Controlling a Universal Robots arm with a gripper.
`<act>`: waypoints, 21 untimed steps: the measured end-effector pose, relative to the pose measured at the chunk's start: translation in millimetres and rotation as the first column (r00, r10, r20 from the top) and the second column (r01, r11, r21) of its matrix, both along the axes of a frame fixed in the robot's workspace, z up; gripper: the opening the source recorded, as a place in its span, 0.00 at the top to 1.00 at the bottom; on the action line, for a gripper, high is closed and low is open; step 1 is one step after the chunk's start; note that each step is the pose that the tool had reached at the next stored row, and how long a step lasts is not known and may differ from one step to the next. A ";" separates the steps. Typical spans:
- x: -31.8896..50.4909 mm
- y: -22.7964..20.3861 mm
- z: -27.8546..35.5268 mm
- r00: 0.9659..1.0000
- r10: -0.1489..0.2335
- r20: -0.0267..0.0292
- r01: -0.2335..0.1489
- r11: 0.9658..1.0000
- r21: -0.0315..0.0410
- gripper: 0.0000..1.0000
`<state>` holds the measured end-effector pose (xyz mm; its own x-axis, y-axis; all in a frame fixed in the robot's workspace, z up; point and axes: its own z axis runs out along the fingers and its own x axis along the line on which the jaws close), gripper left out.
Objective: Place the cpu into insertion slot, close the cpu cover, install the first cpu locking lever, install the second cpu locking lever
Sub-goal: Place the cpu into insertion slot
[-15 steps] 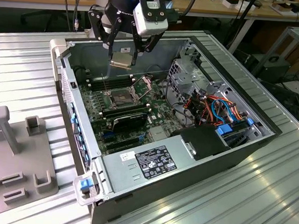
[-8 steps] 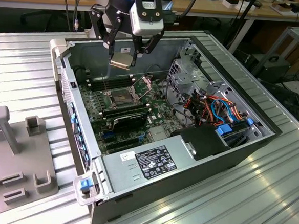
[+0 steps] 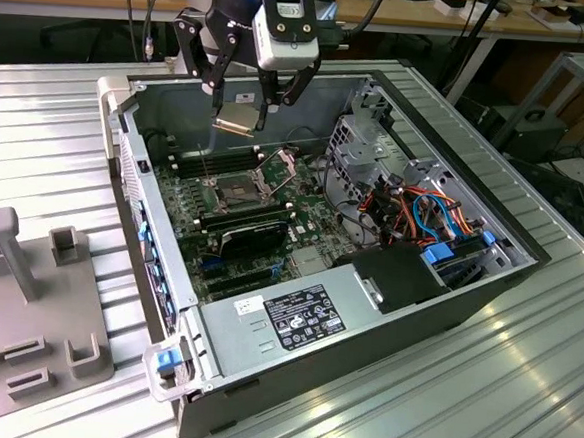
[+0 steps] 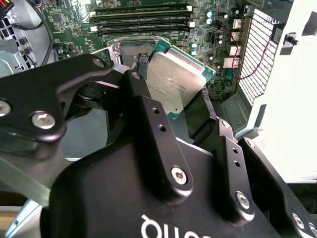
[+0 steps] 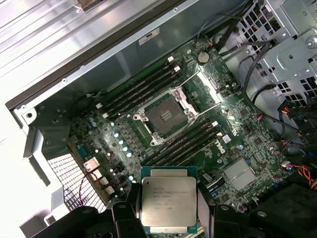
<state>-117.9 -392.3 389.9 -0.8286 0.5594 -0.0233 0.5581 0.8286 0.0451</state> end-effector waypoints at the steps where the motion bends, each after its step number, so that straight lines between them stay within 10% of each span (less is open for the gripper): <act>1: 0.0 0.0 0.0 1.000 0.000 0.000 0.000 1.000 0.000 0.45; 7: 0.2 0.3 -1.3 0.996 -0.092 0.000 0.092 0.996 0.000 0.45; 15: 1.0 2.9 -4.6 0.994 -0.112 0.000 0.112 0.994 0.000 0.45; 21: 1.2 3.2 -6.7 0.980 -0.198 0.000 0.198 0.980 0.000 0.45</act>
<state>-116.7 -389.1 383.3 -0.7013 0.7124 -0.0233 0.7112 0.7016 0.0451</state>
